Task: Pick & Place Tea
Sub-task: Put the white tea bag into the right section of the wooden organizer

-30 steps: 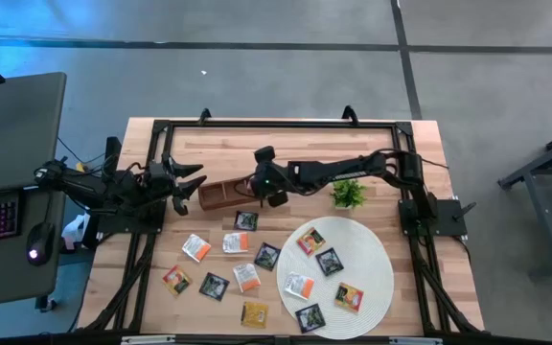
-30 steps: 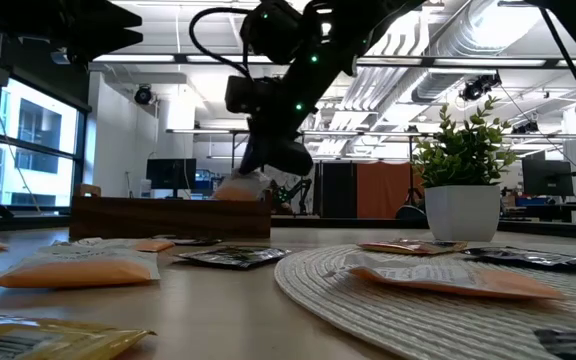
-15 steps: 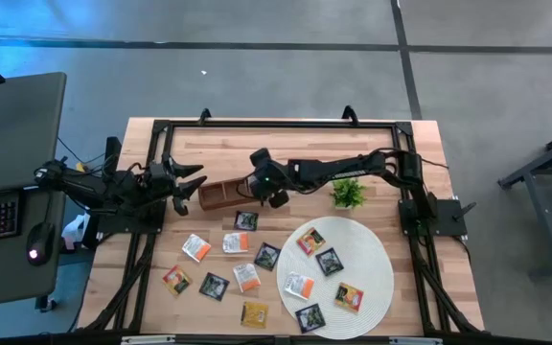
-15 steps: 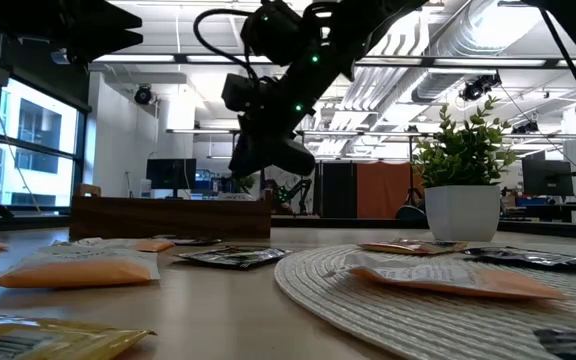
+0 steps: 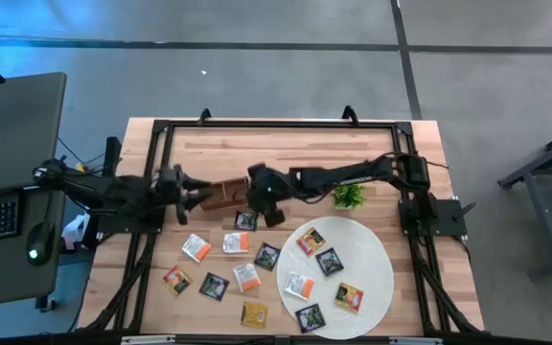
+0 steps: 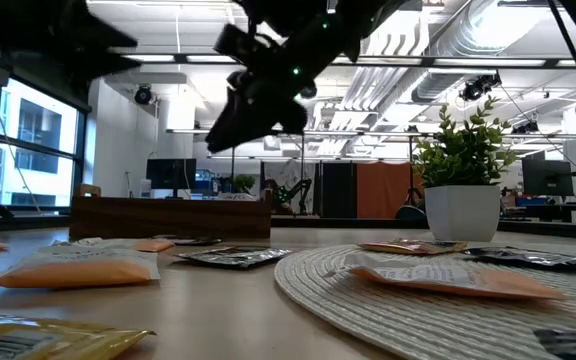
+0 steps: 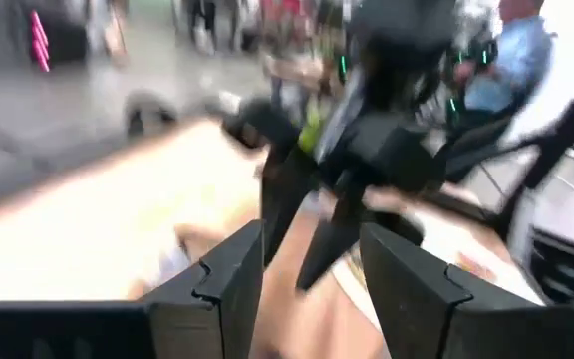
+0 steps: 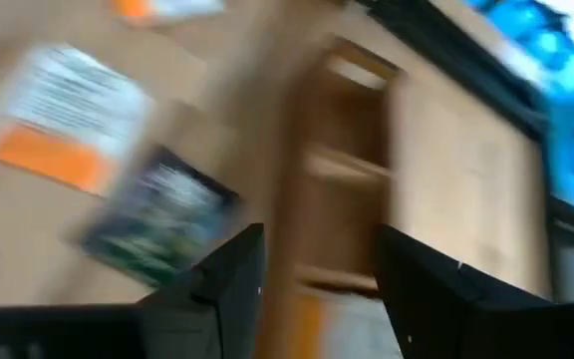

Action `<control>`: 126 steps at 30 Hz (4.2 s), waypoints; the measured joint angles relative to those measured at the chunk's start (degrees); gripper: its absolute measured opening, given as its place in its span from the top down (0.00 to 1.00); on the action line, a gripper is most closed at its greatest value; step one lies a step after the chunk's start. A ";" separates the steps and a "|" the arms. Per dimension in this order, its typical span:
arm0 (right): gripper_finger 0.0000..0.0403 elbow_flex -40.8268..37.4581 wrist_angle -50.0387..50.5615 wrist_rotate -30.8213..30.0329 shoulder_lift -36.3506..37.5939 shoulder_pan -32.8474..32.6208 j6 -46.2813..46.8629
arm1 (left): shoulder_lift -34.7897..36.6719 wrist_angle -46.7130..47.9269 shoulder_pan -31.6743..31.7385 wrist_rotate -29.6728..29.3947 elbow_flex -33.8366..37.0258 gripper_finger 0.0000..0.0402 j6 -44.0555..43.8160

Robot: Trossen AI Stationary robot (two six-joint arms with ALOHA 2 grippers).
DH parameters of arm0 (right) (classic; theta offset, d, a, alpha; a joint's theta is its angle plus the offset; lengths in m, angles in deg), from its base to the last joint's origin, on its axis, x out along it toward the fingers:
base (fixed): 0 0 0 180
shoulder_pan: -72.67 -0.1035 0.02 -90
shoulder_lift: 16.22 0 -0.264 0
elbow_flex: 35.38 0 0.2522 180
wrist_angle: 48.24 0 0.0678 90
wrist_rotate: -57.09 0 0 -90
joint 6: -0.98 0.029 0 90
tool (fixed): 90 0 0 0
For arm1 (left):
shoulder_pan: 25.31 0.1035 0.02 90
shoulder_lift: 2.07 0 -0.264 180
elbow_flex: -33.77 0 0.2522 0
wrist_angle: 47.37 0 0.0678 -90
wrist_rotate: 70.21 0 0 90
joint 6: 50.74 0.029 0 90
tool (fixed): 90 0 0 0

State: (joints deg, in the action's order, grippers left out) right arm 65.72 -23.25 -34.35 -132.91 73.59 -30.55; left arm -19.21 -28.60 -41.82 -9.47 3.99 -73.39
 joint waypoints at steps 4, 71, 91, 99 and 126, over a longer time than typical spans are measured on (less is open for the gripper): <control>0.58 -0.02 3.50 0.70 -0.13 -3.14 0.55 | -4.20 7.25 0.00 5.42 -0.02 0.59 -16.25; 1.00 -0.11 18.67 -9.77 2.37 -5.57 7.36 | -45.25 24.72 3.10 19.50 -22.32 0.99 -21.91; 1.00 -46.16 -30.25 -30.48 36.89 -4.69 18.82 | -75.73 48.33 27.55 14.83 -57.76 1.00 28.09; 1.00 -53.45 -34.02 -27.09 44.95 -3.49 17.99 | -80.34 41.14 27.39 10.13 -58.45 1.00 28.83; 0.99 -53.83 -32.91 -19.64 45.03 -3.58 21.18 | -85.03 42.43 27.39 10.27 -58.23 0.82 35.04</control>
State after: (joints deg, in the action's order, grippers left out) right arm 11.88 -56.15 -53.99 -87.88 70.01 -9.37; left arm -104.24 13.82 -14.43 0.80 -54.23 -38.35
